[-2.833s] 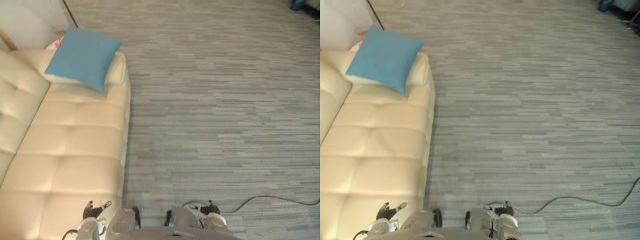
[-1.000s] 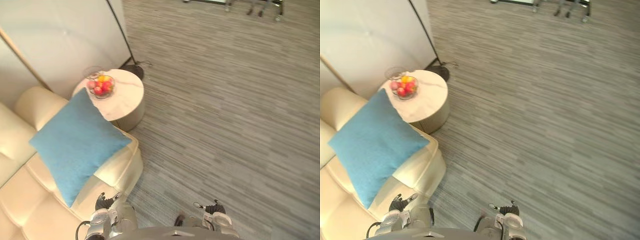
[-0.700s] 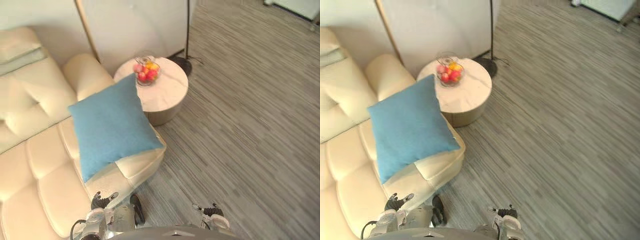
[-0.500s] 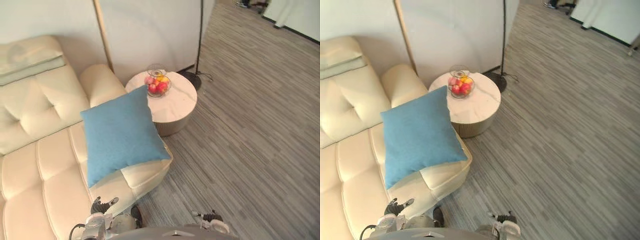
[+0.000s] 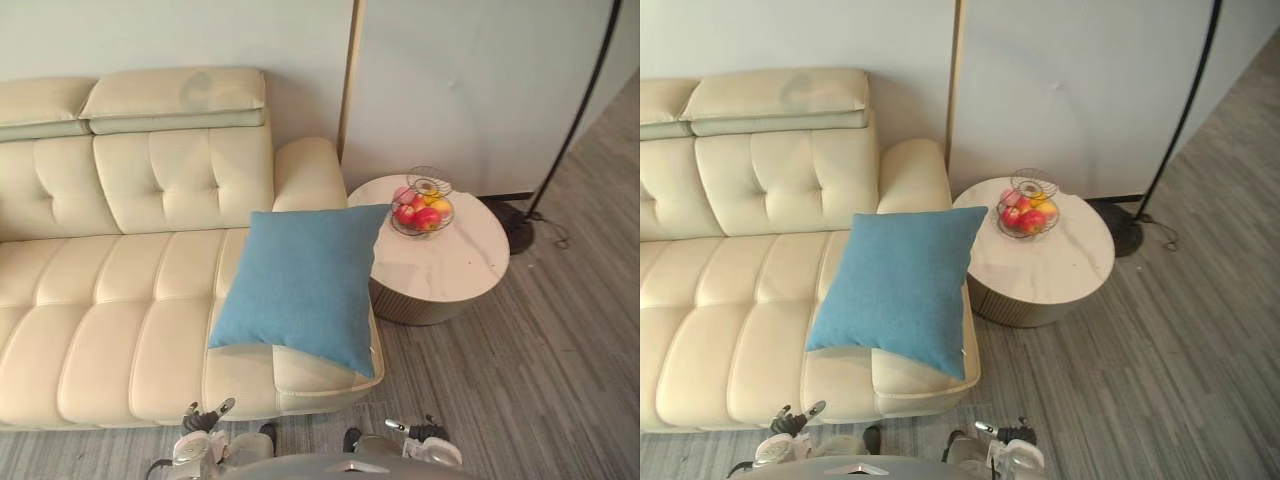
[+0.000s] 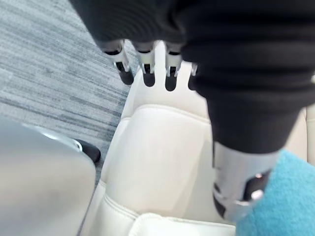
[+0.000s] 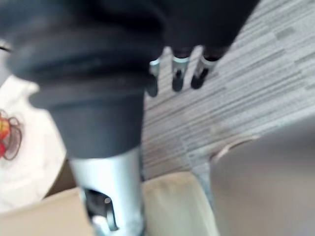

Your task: Pick up cushions and gather them together orderly.

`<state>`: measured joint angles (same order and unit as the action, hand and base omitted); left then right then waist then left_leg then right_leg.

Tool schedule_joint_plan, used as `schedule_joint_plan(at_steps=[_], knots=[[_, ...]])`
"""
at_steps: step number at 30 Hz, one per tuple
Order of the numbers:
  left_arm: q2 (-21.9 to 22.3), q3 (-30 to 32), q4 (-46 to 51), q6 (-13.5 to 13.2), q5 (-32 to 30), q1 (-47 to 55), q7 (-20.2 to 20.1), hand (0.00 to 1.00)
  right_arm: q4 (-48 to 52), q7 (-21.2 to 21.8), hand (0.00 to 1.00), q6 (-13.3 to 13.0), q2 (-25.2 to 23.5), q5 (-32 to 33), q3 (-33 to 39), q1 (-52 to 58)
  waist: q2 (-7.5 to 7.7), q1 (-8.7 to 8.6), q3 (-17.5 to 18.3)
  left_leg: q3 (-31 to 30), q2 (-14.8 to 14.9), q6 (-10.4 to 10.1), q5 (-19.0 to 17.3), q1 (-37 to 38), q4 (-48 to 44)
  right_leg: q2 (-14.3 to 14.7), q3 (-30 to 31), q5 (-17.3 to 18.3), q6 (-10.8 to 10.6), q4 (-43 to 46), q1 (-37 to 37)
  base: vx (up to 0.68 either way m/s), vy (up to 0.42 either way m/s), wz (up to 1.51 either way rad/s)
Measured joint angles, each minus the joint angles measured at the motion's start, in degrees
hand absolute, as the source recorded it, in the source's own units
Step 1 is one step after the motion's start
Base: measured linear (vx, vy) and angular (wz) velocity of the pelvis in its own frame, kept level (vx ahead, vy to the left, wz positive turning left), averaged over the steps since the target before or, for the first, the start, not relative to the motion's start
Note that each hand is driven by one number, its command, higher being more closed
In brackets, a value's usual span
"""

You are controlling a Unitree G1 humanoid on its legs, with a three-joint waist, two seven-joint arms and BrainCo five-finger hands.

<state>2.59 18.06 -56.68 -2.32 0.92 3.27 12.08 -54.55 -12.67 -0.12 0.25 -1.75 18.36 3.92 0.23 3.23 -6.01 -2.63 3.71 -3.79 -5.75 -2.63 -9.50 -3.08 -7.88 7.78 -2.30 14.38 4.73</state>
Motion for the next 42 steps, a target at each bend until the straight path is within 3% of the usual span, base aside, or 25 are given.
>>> schedule_joint_plan(at_steps=[4, 11, 14, 21, 29, 35, 42], knots=[[-1.1, -0.2, -0.1, 0.0, 0.0, -0.1, -0.2, 0.0, 0.2, 0.0, 0.0, 0.0, -0.8, 0.0, 0.1, 0.0, 1.17, -0.03, 0.8, -0.7, 1.1, -1.4, 0.7, 1.6, 2.9, 1.3, -1.4, -0.5, 0.4, -3.6, -2.8, 0.16, -0.083, 0.14], [-3.1, -0.8, -0.1, 0.1, 0.0, 0.3, -0.1, 0.0, 11.6, -0.4, 0.0, -0.1, -1.2, -0.3, 0.4, 0.5, 1.93, -0.52, 1.4, 0.2, 0.5, -0.8, 1.6, 3.7, 5.8, 0.9, -0.1, -3.3, -0.1, -7.7, -5.1, 0.06, 0.047, -0.04], [-7.0, 0.3, 2.3, 0.4, 0.0, 1.5, 0.0, 0.0, 22.4, -0.4, 0.0, -0.8, 2.0, -0.9, 0.7, 0.6, 2.49, -1.47, 1.9, 1.1, -0.3, -0.2, 2.9, 3.8, 7.4, 0.5, 1.5, -4.2, -0.3, -9.0, -4.6, -0.06, 0.041, -0.11], [-13.8, 2.9, 7.5, 0.5, 0.0, 1.9, 0.1, 0.0, 29.8, 0.0, 0.0, -2.2, 7.9, -0.9, 1.0, -0.2, 2.6, -1.66, 2.4, 1.8, -0.6, 0.0, 6.0, 3.9, 11.4, 0.6, 3.5, -6.1, -0.4, -10.6, -2.8, -0.11, 0.005, -0.1], [-15.0, 0.2, 12.9, 0.5, 1.3, -1.9, 0.6, 0.0, 36.1, 0.1, 0.0, -2.4, 10.0, -0.8, -5.1, -2.9, 2.6, -1.73, 2.1, 2.5, -1.1, 0.4, 8.3, -1.5, 12.1, 0.3, 4.3, -9.5, -0.8, -13.2, 1.9, -0.1, 0.004, -0.04], [-15.1, -6.2, 15.3, 0.0, 3.7, -14.3, 2.9, 0.0, 40.7, 0.1, 0.0, -2.8, 9.1, 0.3, -12.7, -11.7, 2.63, -1.12, -4.5, 1.0, -1.1, 0.4, 8.9, -11.4, 6.0, 0.4, 3.6, -13.3, -0.2, -13.5, 8.3, -0.1, -0.01, 0.09], [-15.6, -13.2, 13.4, -0.2, 5.2, -29.0, 4.8, 0.0, 43.5, -0.7, 0.0, -2.8, 7.1, 2.2, -20.9, -17.3, 2.46, -0.66, -10.4, 0.8, -0.8, 0.3, 9.0, -19.7, 1.5, 0.5, 3.1, -14.4, 0.1, -10.6, 15.5, -0.1, -0.019, 0.03]])
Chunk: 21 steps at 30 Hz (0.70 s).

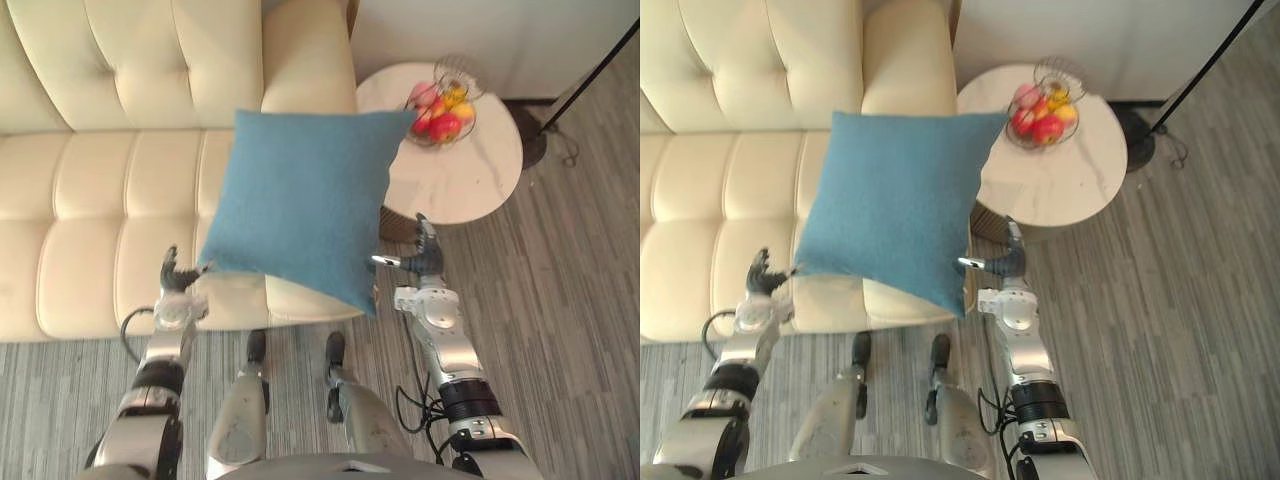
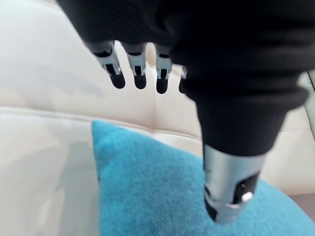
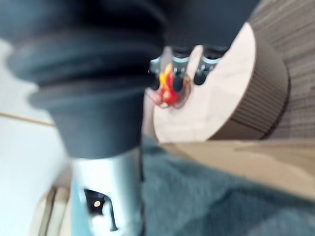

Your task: Pick up cushions and gather them together orderly.

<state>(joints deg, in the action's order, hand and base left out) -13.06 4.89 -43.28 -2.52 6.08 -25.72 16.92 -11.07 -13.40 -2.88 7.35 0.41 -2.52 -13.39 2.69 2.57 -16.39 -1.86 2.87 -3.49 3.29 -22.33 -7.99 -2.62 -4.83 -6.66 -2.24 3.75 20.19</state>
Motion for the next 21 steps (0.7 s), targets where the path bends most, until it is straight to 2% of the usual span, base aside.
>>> schedule_joint_plan(at_steps=[2, 3, 5, 6, 7, 10, 14, 21], knots=[[-0.8, -1.8, -1.3, 0.0, 0.6, -4.9, 0.2, 0.0, 1.4, -0.7, 0.0, 0.0, -1.5, 0.3, -3.2, -1.8, -0.1, 0.19, -2.1, 0.1, 0.1, -0.2, -0.2, -1.4, -1.1, -0.1, 0.0, 0.3, 0.2, 1.7, 1.6, -0.08, -0.006, 0.0], [-1.2, -2.9, -1.9, 0.0, 0.6, -7.2, 0.3, 0.0, 1.5, -1.1, 1.0, 0.0, -2.3, 0.4, -4.7, -3.0, -0.12, 0.17, -2.3, 0.0, 0.1, -0.4, -0.3, -2.9, -1.6, -0.1, -0.2, 0.5, 0.2, 2.7, 3.2, -0.09, -0.002, 0.01], [-1.7, -4.1, -3.2, 0.0, 0.6, -12.2, 0.4, 0.0, 1.7, -2.3, 1.0, 0.0, -3.6, 0.4, -6.6, -5.5, -0.13, 0.23, -3.9, 0.2, 0.3, -0.3, -0.5, -4.8, -2.9, -0.2, -0.4, 0.8, 0.4, 4.5, 5.3, -0.09, -0.003, 0.03], [-1.7, -5.0, -3.6, 0.0, 0.6, -14.8, 0.5, 1.0, 3.2, -2.9, 1.0, 0.0, -4.2, 0.4, -6.8, -6.1, -0.13, 0.33, -4.7, 0.4, 0.5, -0.1, -0.7, -6.0, -3.4, -0.2, -0.5, 1.1, 0.5, 5.5, 6.5, -0.11, -0.01, 0.06], [-1.9, -5.3, -3.7, 0.0, 0.6, -17.9, 0.6, 1.0, 6.4, -4.4, 1.0, -0.1, -4.4, 0.4, -7.6, -6.2, -0.09, 0.22, -5.4, 1.6, 1.2, -0.1, -0.8, -8.1, -4.2, -0.3, -0.7, 1.4, 0.6, 6.8, 8.8, -0.11, -0.012, 0.07], [-3.3, -6.1, -4.8, 0.5, 0.5, -22.3, 0.8, 1.0, 10.3, -4.8, 1.0, -0.7, -4.2, 0.4, -8.5, -7.2, -0.13, -0.44, -5.9, 4.7, 2.8, -0.3, -0.5, -12.1, -5.2, -0.2, -0.9, 1.5, 0.7, 8.1, 12.9, -0.08, -0.024, 0.02], [-4.6, -6.2, -4.4, 1.2, 0.5, -24.4, 1.1, 1.0, 14.0, -5.5, 1.0, -0.8, -2.7, 0.5, -9.9, -7.5, -0.1, -0.54, -6.4, 5.0, 3.0, -0.3, 0.3, -14.6, -5.1, -0.4, -1.3, 1.6, 0.9, 9.3, 15.8, -0.01, -0.006, 0.01], [-4.9, -6.4, 0.2, 1.1, 1.7, -24.0, 1.1, 1.0, 15.8, -6.0, 1.0, -0.8, -2.2, 1.9, -10.5, -7.6, -0.08, -0.53, -7.1, 5.2, 3.1, -0.7, 0.8, -14.5, -5.2, -0.7, -2.0, 2.9, 1.2, 10.5, 15.9, 0.04, -0.008, 0.07]])
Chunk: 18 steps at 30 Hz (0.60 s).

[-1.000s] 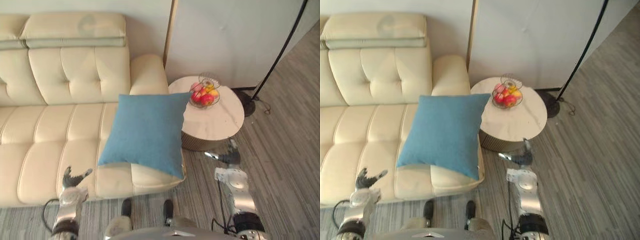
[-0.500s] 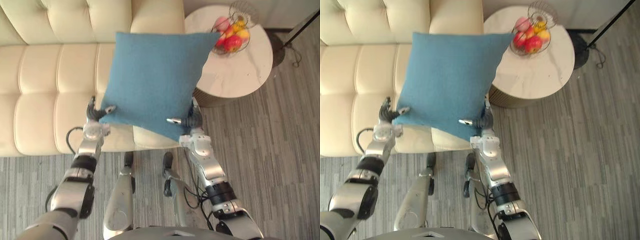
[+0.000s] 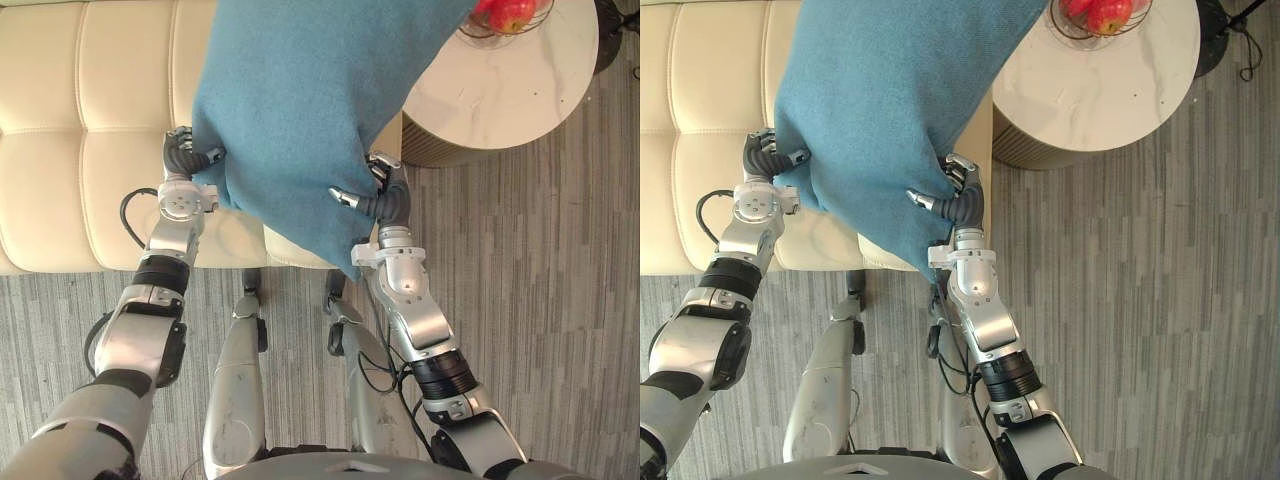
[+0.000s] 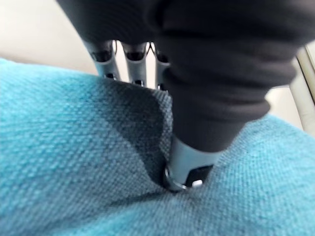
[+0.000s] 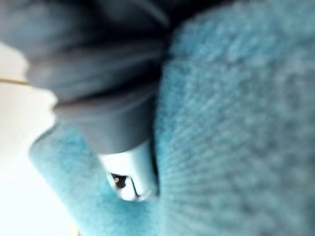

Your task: Pick up cushions and gather them together orderly.

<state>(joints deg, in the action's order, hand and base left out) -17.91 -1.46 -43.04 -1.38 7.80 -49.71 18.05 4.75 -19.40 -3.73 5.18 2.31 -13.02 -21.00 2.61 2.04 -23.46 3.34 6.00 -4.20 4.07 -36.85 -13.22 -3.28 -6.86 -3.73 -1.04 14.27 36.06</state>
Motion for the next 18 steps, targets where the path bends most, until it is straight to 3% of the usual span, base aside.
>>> schedule_joint_plan(at_steps=[9, 14, 18], knots=[[3.8, -0.5, 13.8, -1.7, 4.6, 10.4, 1.7, 1.0, 3.0, 0.0, 1.0, 0.1, -0.5, 0.8, 1.4, 6.4, 0.01, -0.07, 0.1, 1.0, -0.4, 0.1, -1.7, 5.8, 0.5, -0.5, 0.5, 2.5, -0.2, 1.2, -4.7, 0.07, -0.003, -0.01], [8.8, -0.4, 27.1, -1.8, 5.6, 20.9, 3.0, 1.0, 5.1, 0.1, 1.0, 0.1, -1.3, 0.9, 3.8, 10.9, -0.07, -0.67, 0.2, 1.2, -0.6, 0.1, -1.8, 9.6, 0.6, -0.8, -0.3, 3.9, -0.3, 1.3, -8.8, 0.07, -0.008, 0.07], [12.9, -1.5, 36.7, -1.8, 5.4, 33.7, 3.0, 1.0, 7.8, 1.5, 1.0, 0.0, -1.9, 2.0, 4.3, 19.0, -0.49, -1.24, 4.7, 1.1, -1.3, 0.0, -2.5, 14.6, 2.9, -1.6, -1.3, 6.8, -0.5, 2.8, -12.4, 0.09, -0.007, 0.14]])
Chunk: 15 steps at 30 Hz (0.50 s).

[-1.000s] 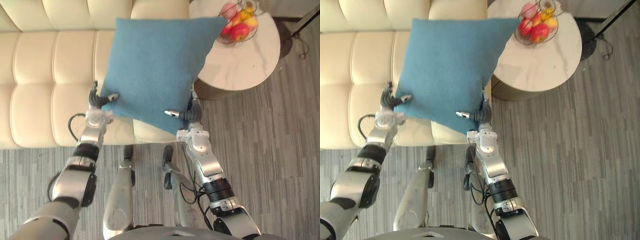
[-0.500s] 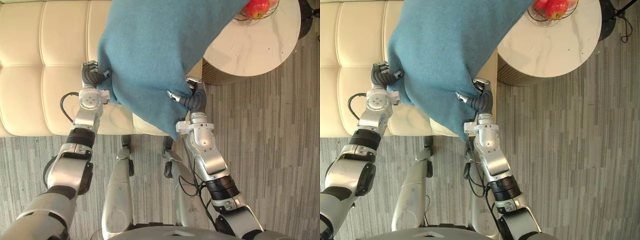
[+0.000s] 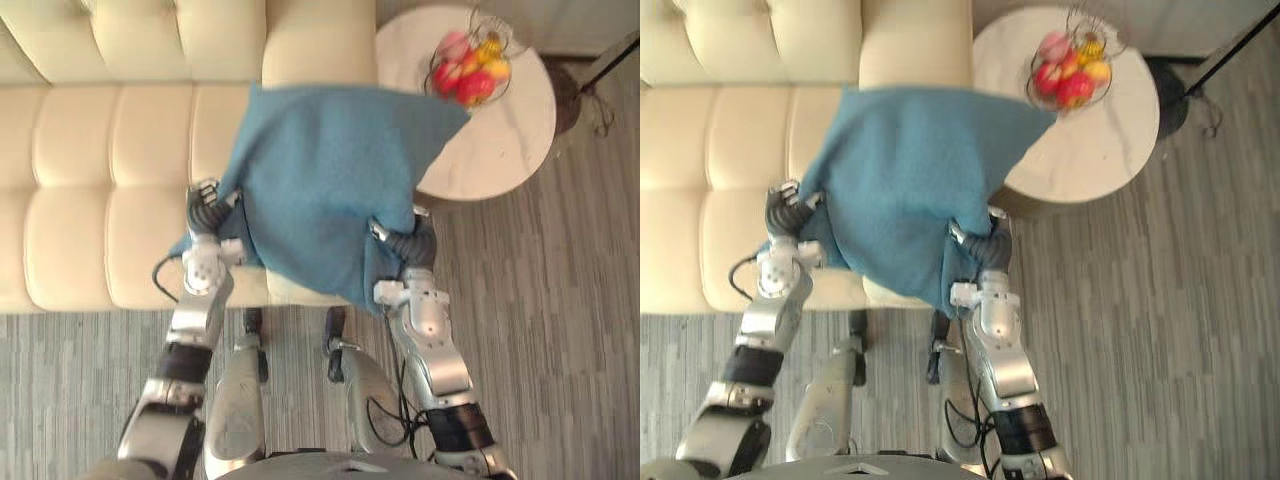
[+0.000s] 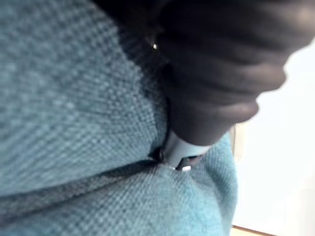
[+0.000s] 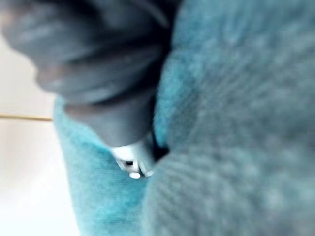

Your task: Pick up cushions and gather them together orderly.

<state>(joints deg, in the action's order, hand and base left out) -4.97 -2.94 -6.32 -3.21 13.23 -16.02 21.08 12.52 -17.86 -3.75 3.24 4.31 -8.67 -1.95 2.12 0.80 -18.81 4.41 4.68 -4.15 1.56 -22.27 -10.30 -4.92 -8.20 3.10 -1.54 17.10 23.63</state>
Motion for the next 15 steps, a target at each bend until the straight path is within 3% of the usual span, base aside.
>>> schedule_joint_plan(at_steps=[3, 5, 10, 15], knots=[[1.8, -0.4, 5.2, 0.0, -0.8, 7.4, 0.0, 1.0, 0.4, 2.2, 1.0, 0.0, -0.6, 0.0, -0.1, 4.5, -0.5, -0.15, 2.2, -0.1, -0.3, -0.1, -0.1, 4.0, 2.0, -0.2, -0.3, 1.2, -0.1, -0.3, -3.4, 0.09, -0.009, 0.07], [3.2, -1.4, 8.6, 0.0, -1.7, 14.3, -0.2, 1.0, 0.6, 4.1, 1.0, 0.0, -0.6, -0.3, -0.2, 8.9, -1.41, -0.09, 5.9, -0.7, -0.4, -0.3, -0.2, 7.3, 3.7, -0.2, -0.8, 2.0, -0.3, -1.1, -6.5, 0.14, -0.005, 0.12], [4.4, -1.5, 12.5, -0.8, -3.5, 23.0, -0.8, 1.0, 0.6, 6.9, 1.0, 0.0, -0.6, -4.8, -0.5, 11.1, -3.18, -0.25, 11.0, -2.8, -0.8, -0.4, -0.3, 13.0, 6.0, -0.1, -2.3, 2.8, -0.4, -3.0, -12.7, 0.07, -0.003, 0.14], [4.8, -0.9, 14.4, -1.8, -3.6, 27.7, -2.9, 1.0, 0.6, 7.7, 1.0, -0.2, -0.6, -6.8, -1.6, 13.5, -3.41, -0.23, 12.6, -6.1, -1.1, -0.5, -1.0, 14.4, 4.2, -0.1, -5.4, 2.9, -0.5, -5.0, -17.8, 0.0, -0.002, 0.31]])
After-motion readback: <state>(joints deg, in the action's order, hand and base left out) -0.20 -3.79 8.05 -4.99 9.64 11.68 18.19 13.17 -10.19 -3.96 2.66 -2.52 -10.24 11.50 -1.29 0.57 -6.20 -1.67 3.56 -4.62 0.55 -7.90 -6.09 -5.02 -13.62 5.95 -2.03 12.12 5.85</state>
